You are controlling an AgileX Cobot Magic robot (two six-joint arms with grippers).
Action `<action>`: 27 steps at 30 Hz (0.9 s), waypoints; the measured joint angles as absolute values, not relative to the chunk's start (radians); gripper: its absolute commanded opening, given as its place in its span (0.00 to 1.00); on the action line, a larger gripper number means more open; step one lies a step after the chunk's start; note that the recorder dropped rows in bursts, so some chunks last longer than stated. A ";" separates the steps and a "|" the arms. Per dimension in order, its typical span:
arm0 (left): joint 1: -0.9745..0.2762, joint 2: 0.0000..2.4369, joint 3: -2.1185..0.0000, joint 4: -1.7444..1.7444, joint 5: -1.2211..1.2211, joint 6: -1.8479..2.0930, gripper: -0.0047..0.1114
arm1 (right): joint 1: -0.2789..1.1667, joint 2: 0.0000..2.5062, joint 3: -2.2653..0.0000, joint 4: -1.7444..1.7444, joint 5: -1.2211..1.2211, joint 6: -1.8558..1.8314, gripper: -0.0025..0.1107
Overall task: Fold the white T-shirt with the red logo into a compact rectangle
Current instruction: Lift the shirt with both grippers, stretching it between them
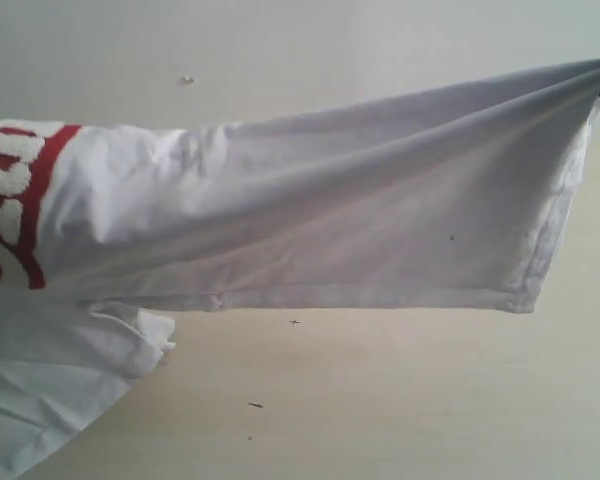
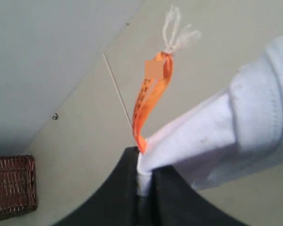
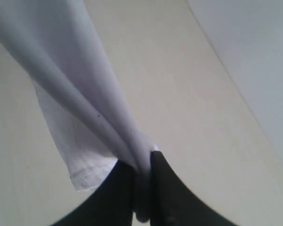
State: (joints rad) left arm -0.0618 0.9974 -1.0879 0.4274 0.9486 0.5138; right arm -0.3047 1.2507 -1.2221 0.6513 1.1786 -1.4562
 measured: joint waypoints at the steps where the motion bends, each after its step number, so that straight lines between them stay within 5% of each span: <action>1: -0.062 0.984 -1.096 0.436 0.951 0.501 0.04 | -0.305 1.243 -1.222 0.661 1.170 -1.449 0.02; 27: -0.062 0.902 -1.225 0.477 0.987 0.422 0.04 | -0.270 1.215 -1.350 0.816 1.162 -1.333 0.02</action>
State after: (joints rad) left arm -0.0618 0.9022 -1.2253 0.4767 0.9875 0.4222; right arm -0.2697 1.2149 -1.3502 0.8158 1.1618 -1.3333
